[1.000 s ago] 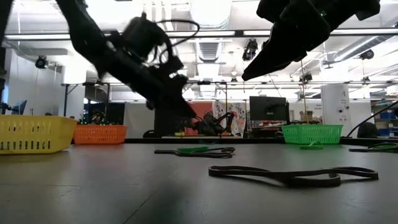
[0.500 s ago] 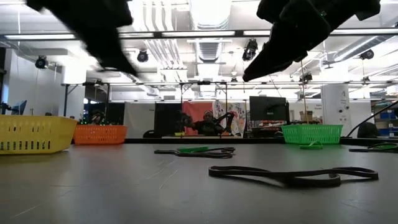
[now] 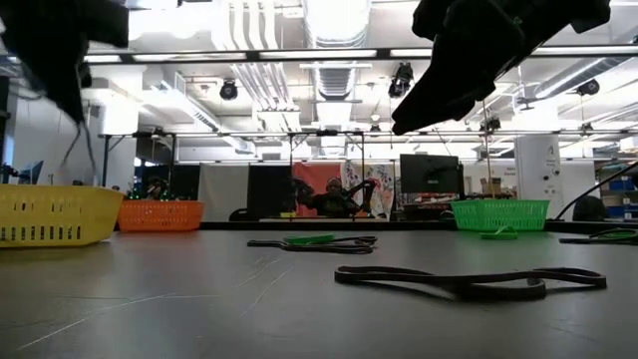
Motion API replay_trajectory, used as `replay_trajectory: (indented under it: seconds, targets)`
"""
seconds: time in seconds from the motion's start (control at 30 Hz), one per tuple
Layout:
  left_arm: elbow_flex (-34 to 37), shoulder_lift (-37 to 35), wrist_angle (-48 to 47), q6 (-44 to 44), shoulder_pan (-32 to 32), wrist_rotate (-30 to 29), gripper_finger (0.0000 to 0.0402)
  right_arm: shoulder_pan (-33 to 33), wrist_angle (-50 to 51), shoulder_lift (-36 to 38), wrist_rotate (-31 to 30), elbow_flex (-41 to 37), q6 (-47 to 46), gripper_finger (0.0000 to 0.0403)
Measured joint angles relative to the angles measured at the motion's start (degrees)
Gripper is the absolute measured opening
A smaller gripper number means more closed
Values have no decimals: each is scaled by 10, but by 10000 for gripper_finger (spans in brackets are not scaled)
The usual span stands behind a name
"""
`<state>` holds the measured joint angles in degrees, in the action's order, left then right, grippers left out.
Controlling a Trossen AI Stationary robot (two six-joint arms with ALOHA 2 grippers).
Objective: Sort rubber bands into baskets
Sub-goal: Put the blue rubber band into the yellow bin
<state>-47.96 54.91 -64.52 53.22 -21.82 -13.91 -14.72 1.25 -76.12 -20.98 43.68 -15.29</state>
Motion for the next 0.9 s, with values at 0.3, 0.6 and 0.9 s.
replay_trajectory:
  seconds: [0.3, 0.6, 0.9]
  targets:
    - [85, 51, 15, 73, 1, 26, 0, 0, 0, 0, 4, 0, -2, 233]
    - [173, 62, 152, 107, 20, 33, 0, 0, 0, 0, 9, 0, -8, 233]
    - [208, 62, 153, 163, 41, 28, 4, 0, 0, 0, 66, 0, -28, 234]
